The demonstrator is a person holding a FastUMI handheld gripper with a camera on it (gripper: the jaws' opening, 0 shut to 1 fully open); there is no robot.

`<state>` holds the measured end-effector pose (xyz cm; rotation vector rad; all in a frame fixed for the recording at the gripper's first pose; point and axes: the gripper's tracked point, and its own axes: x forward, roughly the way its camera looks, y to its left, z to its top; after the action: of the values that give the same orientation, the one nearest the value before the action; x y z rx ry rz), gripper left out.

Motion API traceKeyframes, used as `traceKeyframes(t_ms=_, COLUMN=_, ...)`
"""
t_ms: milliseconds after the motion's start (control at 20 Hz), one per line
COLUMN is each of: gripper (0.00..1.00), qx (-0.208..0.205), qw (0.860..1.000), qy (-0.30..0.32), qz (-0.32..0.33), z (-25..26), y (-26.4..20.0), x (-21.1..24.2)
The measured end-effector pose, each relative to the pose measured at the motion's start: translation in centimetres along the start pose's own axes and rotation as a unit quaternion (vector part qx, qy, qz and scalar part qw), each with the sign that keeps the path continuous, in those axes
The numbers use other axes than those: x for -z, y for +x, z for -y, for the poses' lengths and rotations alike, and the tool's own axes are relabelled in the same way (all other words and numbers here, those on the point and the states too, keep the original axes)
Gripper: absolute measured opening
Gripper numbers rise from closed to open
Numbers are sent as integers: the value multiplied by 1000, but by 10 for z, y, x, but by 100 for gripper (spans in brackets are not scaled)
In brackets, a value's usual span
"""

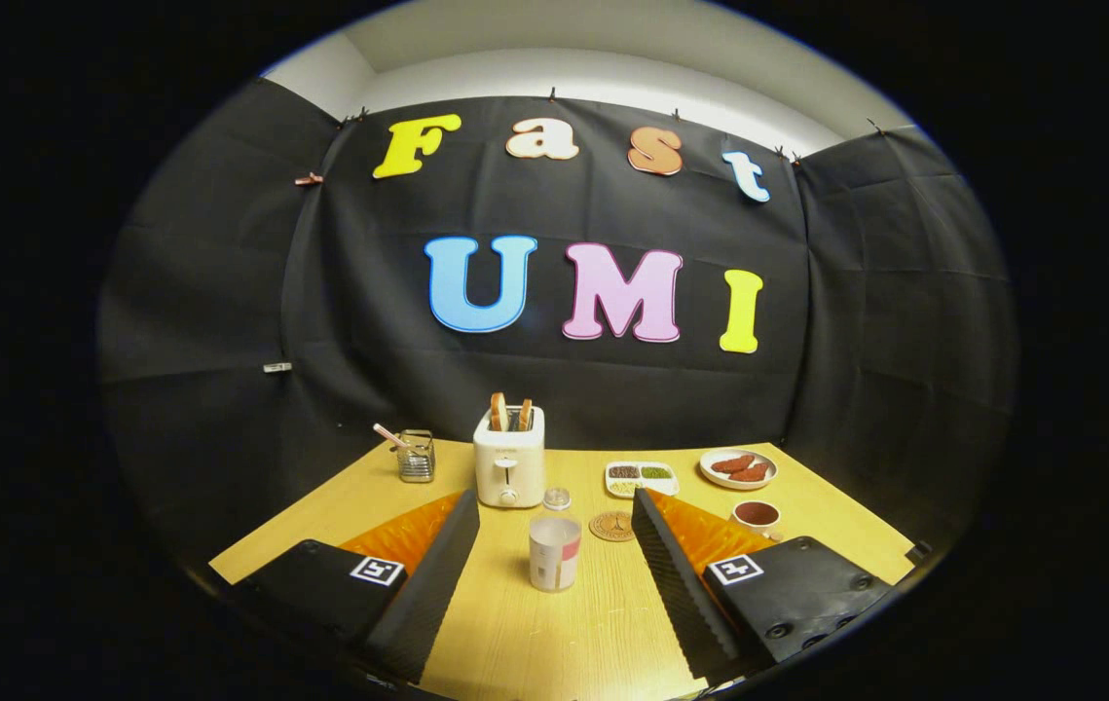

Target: Take the bottle from table, then pour the juice into the cup, finally place the bottle on the coaster

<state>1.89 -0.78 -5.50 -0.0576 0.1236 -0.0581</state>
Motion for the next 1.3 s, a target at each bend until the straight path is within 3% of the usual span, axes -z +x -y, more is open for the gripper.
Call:
traceKeyframes(t_ms=450, gripper=97, qx=10, qw=1000, qy=12, qz=-1, z=-13, y=60, x=37)
traceKeyframes(t_ms=1300, gripper=97, qx=42, qw=997, qy=-31, qz=-63, z=-1, y=160, x=131)
